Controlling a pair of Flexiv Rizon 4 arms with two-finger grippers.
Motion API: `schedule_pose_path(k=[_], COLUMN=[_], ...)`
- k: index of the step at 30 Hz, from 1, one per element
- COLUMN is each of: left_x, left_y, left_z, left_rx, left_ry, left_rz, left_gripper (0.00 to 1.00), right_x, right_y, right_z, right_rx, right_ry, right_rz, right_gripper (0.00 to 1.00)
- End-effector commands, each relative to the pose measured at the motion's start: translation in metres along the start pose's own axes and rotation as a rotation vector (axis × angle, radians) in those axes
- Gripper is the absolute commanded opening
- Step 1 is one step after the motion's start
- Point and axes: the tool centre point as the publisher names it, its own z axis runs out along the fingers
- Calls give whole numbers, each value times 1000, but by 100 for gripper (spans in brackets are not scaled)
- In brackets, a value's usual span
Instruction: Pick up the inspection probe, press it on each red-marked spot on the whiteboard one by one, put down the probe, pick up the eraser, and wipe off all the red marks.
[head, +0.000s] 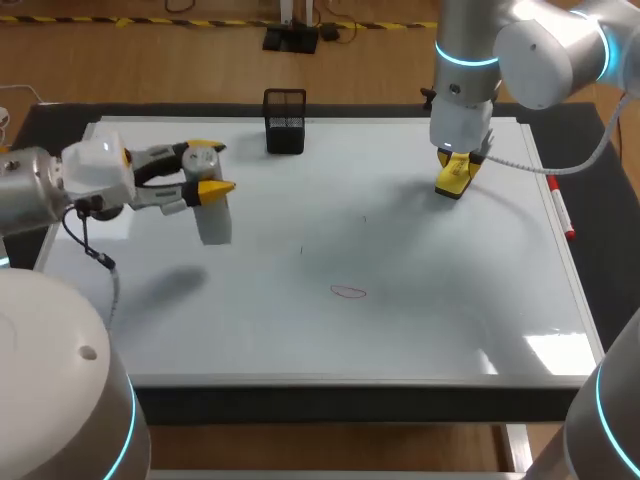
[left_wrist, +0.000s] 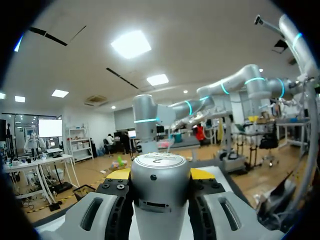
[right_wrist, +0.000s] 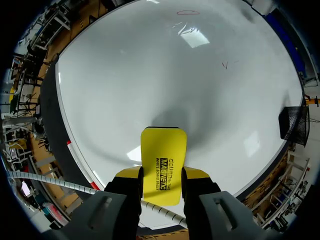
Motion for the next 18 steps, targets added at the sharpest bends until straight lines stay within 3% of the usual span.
schedule_pose_path(k=[1, 7, 18], left_x=[20, 46, 79], left_y=[-1, -2, 16], left_z=[13, 42, 109], left_rx=[14, 31, 41], left_ry=[28, 104, 240], left_rz=[1, -8, -33], left_gripper=[0, 0, 0], right_x=[0, 0, 0], right_y=[-1, -1, -1], right_z=[0, 0, 0], right_rx=[1, 1, 1], right_ry=[3, 3, 3], right_rz=[-2, -2, -2], right_gripper=[0, 0, 0])
